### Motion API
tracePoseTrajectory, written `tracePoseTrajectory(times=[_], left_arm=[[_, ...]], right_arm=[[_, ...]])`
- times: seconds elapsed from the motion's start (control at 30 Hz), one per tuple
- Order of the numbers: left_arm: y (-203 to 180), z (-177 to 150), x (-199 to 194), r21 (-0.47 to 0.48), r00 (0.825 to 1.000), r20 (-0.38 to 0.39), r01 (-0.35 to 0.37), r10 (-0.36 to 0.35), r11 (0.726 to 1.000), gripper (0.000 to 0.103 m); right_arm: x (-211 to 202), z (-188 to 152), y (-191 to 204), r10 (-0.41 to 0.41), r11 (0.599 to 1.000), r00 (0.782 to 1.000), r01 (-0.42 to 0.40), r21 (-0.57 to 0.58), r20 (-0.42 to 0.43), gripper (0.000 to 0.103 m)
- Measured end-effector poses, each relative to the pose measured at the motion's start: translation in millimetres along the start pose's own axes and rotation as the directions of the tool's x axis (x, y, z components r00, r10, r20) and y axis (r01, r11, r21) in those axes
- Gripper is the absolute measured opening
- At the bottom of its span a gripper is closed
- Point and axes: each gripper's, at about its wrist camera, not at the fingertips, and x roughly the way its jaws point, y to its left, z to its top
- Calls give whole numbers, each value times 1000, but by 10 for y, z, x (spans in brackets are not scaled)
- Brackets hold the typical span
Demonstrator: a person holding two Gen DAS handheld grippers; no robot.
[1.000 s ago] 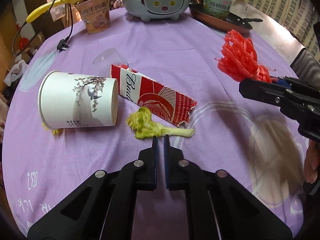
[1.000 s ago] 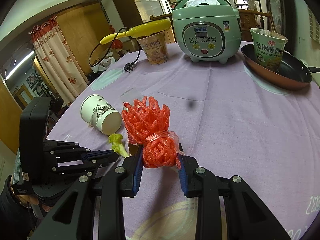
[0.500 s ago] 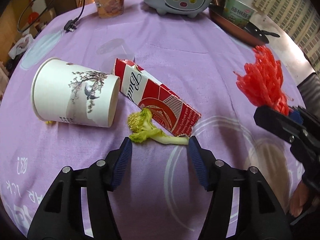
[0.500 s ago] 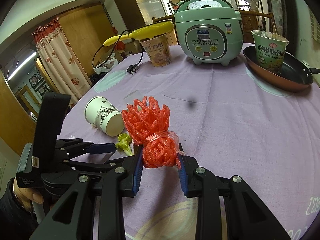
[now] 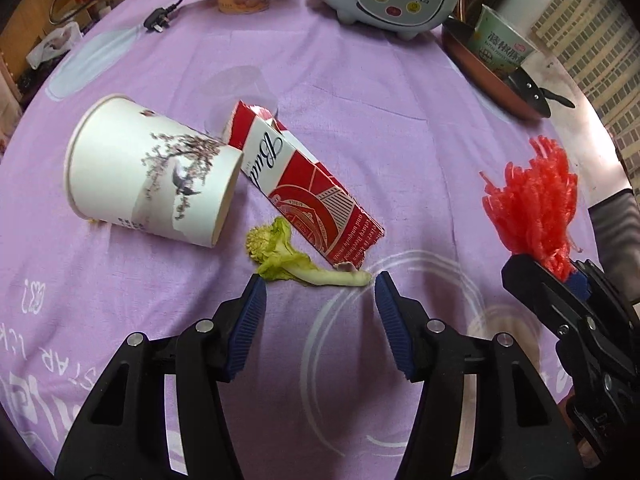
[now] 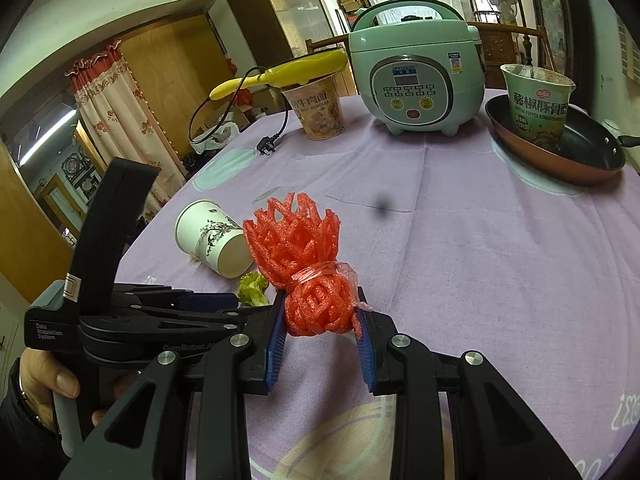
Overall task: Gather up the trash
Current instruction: 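Grasp the celery stalk with the left tool while the right tool holds the red net, then carry the celery and red net in both tools over the red basket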
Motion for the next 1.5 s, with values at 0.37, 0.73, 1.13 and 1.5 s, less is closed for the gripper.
tracePoseTrajectory(times=[0.37,0.73,1.13,1.5], left_arm=[[258,29,-3,-164,999,-28,-41,37,986,55],[112,160,148,-253,992,-49,-121,113,960,55],[42,75,130,-208,978,-36,-210,207,955,19],[130,-257,-371,-159,990,50,-124,133,979,15]], right_arm=[[-45,5,17,14,1000,1000,-14,3,8,32],[-81,6,-1,22,1000,1000,-22,15,18,32],[-125,4,-43,26,999,999,-26,32,25,32],[-94,-6,-9,16,1000,1000,-16,14,17,32]])
